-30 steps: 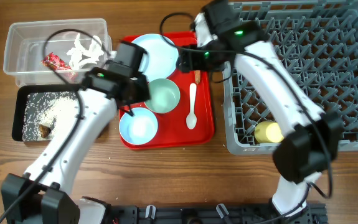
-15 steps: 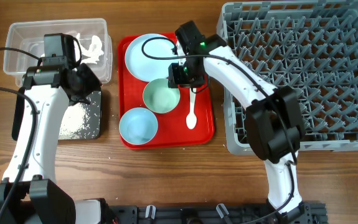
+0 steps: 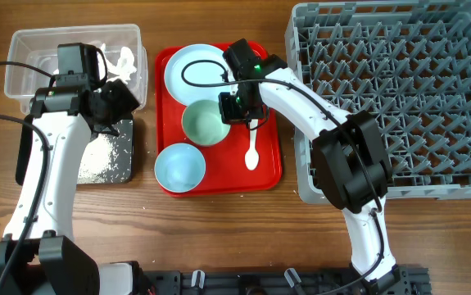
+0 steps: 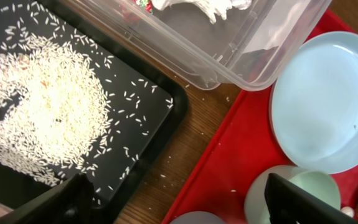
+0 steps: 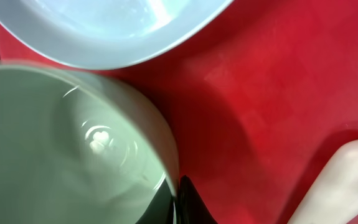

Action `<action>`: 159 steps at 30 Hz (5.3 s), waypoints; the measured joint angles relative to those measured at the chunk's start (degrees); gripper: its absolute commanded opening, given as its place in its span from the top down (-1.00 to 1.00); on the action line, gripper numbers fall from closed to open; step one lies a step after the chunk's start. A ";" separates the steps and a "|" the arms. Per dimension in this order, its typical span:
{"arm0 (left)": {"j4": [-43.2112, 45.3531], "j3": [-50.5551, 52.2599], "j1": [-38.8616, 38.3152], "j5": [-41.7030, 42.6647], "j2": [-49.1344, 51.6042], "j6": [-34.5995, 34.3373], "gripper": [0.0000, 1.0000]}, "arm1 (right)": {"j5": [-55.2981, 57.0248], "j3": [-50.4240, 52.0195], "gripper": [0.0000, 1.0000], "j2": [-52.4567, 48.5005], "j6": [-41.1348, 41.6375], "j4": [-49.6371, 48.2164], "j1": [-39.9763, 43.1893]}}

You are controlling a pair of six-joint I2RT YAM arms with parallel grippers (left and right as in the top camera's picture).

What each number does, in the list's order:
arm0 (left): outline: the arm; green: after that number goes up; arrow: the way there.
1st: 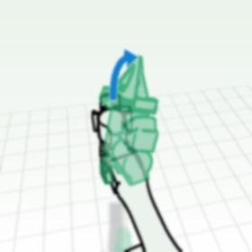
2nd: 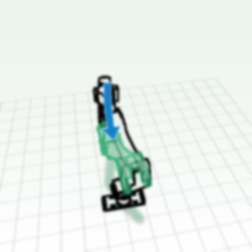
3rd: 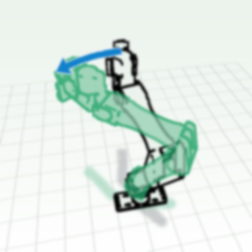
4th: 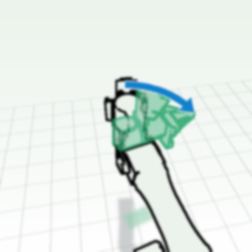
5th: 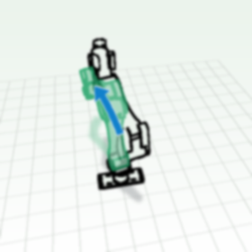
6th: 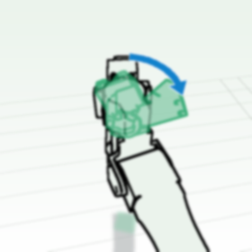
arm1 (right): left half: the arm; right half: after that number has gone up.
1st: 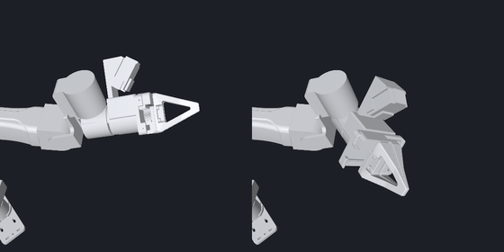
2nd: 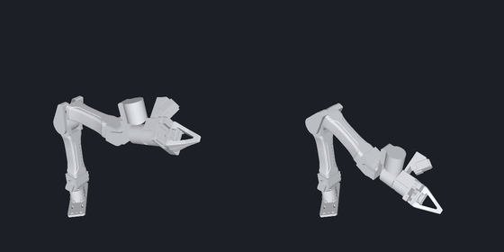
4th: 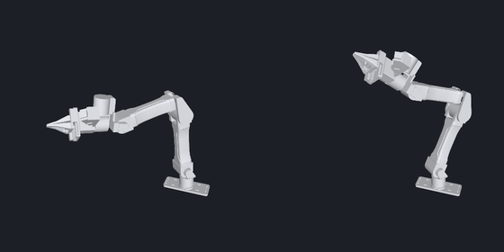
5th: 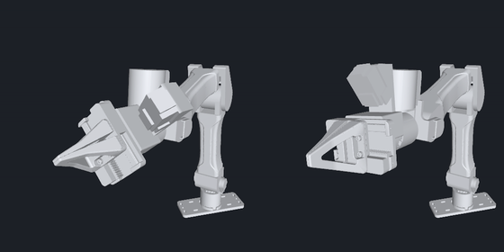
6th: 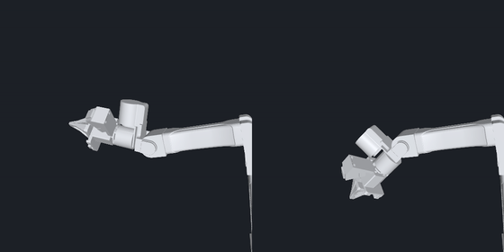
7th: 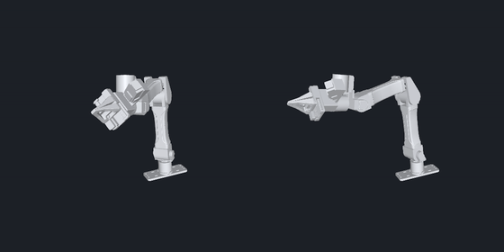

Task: Sort waste into correct bins and load items into the dishwasher rack
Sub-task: 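Lift the green bowl with the right gripper and place it in the rack, then withdraw the right gripper from the rack toward the red tray, then grasp the blue bowl rim on the red tray with the right gripper, then carry the blue bowl right and set it in the dish rack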

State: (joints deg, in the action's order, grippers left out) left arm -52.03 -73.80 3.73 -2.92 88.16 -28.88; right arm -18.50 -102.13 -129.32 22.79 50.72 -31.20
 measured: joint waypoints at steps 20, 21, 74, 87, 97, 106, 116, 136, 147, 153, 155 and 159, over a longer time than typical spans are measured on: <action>0.00 0.00 0.00 0.22 0.00 -0.17 -1.00 | 53.31 -4.98 0.92 29.73 -0.20 -1.53 15.76; -0.02 0.00 0.00 0.22 0.00 -0.17 -1.00 | 58.60 -4.90 0.91 28.24 -2.12 -3.72 15.76; 0.00 0.00 0.00 0.24 0.00 -0.20 -1.00 | 87.89 -0.24 -0.29 2.45 -50.25 -30.45 5.22; 0.02 0.00 0.00 0.24 0.00 -0.17 -1.00 | 87.41 -0.22 -0.65 2.45 -50.07 -30.45 1.68; 0.00 0.00 0.00 0.26 0.00 -0.17 -1.00 | 36.22 0.46 -0.50 10.91 -29.55 -15.13 -1.25; 0.00 0.00 0.00 0.26 0.00 -0.17 -1.00 | -3.87 2.47 -0.48 11.80 -3.23 -5.92 -4.46; 0.02 0.00 0.00 0.24 0.00 -0.17 -1.00 | -0.92 14.27 0.07 9.64 15.17 -7.04 -10.78; 0.00 0.00 0.00 0.24 0.00 -0.17 -1.00 | 0.98 14.36 0.92 9.79 17.92 -7.19 -9.29; 0.00 0.00 0.00 0.24 0.00 -0.17 -1.00 | 39.58 14.53 0.91 40.70 13.90 3.54 2.12; 0.02 0.00 0.00 0.24 0.00 -0.17 -1.00 | 69.68 14.62 0.91 43.28 10.01 17.57 2.27; 0.00 0.00 0.00 0.26 0.00 -0.17 -1.00 | 75.60 14.73 0.91 42.42 7.52 18.29 2.27; 0.00 0.00 0.00 0.26 0.00 -0.17 -1.00 | 84.50 14.99 0.93 38.56 0.20 15.85 2.27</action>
State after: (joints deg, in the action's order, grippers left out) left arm -52.03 -73.80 3.73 -2.66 88.16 -29.06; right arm 66.00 -87.13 -90.76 22.98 66.57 -28.93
